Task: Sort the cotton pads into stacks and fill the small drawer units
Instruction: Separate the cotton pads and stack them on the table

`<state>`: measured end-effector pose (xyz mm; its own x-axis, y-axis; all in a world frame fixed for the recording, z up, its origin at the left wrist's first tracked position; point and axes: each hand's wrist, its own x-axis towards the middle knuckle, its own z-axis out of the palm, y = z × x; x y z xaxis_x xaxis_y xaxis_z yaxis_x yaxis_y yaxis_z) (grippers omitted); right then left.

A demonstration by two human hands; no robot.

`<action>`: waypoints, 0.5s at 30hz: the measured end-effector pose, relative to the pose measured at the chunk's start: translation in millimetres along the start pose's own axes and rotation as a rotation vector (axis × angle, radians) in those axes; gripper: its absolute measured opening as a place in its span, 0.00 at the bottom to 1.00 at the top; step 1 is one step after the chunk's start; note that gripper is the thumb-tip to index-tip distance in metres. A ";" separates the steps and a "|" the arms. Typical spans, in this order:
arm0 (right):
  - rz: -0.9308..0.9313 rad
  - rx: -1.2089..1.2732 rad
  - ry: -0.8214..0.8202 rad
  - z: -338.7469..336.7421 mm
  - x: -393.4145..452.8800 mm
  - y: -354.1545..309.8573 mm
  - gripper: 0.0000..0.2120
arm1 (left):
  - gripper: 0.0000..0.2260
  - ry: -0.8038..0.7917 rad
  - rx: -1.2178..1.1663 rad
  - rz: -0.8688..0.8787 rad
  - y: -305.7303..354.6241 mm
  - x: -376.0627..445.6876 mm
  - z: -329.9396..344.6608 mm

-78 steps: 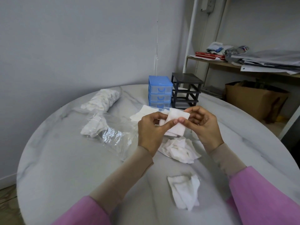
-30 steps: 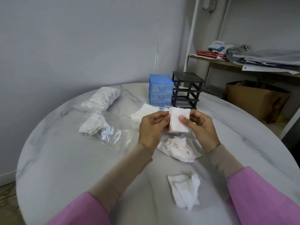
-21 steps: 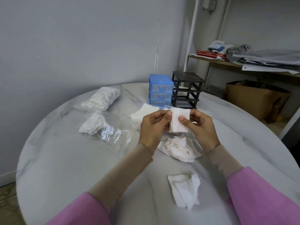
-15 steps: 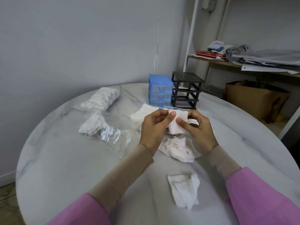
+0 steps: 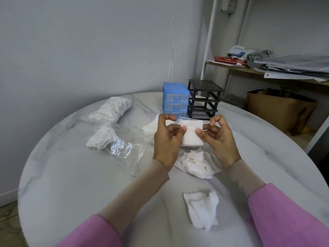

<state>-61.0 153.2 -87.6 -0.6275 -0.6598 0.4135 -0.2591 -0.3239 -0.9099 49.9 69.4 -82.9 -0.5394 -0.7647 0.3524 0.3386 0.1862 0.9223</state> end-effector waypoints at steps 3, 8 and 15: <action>-0.108 -0.055 -0.040 0.4 -0.1 -0.3 0.14 | 0.14 -0.014 0.082 0.092 0.9 -0.5 0.3; -0.129 -0.117 -0.052 1.9 -2.9 -1.7 0.10 | 0.12 -0.038 0.178 0.082 2.0 -3.3 1.0; -0.091 -0.169 -0.080 -2.6 -6.1 -3.8 0.18 | 0.12 -0.036 0.222 0.043 0.0 -0.8 1.9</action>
<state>-58.1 160.2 -86.8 -0.5373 -0.6867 0.4897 -0.4361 -0.2707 -0.8582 48.8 71.3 -83.0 -0.5563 -0.7316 0.3941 0.1857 0.3528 0.9171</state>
